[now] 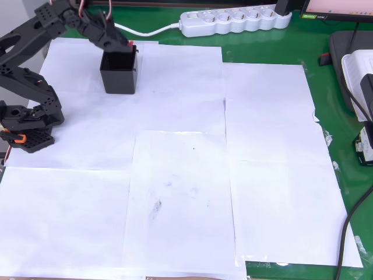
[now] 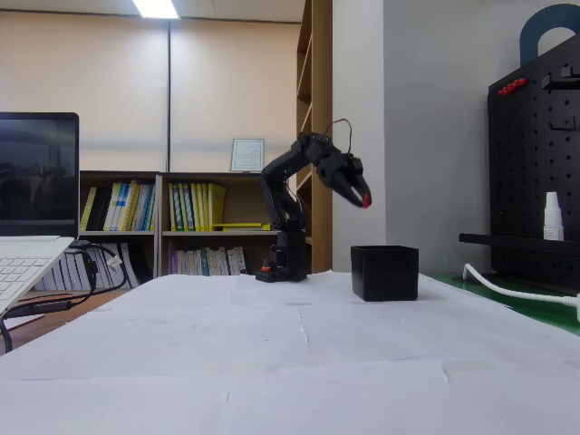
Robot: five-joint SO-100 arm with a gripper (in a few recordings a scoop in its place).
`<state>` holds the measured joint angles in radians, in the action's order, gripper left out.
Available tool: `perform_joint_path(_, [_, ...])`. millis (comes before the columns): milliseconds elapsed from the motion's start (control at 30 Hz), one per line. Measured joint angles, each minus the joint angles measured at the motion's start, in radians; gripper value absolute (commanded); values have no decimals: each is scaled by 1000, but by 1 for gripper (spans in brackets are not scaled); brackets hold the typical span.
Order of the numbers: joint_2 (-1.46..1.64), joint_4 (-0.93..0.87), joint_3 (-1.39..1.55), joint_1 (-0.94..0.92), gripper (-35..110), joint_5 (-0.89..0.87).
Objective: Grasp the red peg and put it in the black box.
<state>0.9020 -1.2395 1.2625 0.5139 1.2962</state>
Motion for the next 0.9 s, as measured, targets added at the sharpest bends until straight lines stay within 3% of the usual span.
perform_joint_path(367, [144,-172,29,138,0,-164])
perform_joint_path(900, [273,-98,114,198,0,-295])
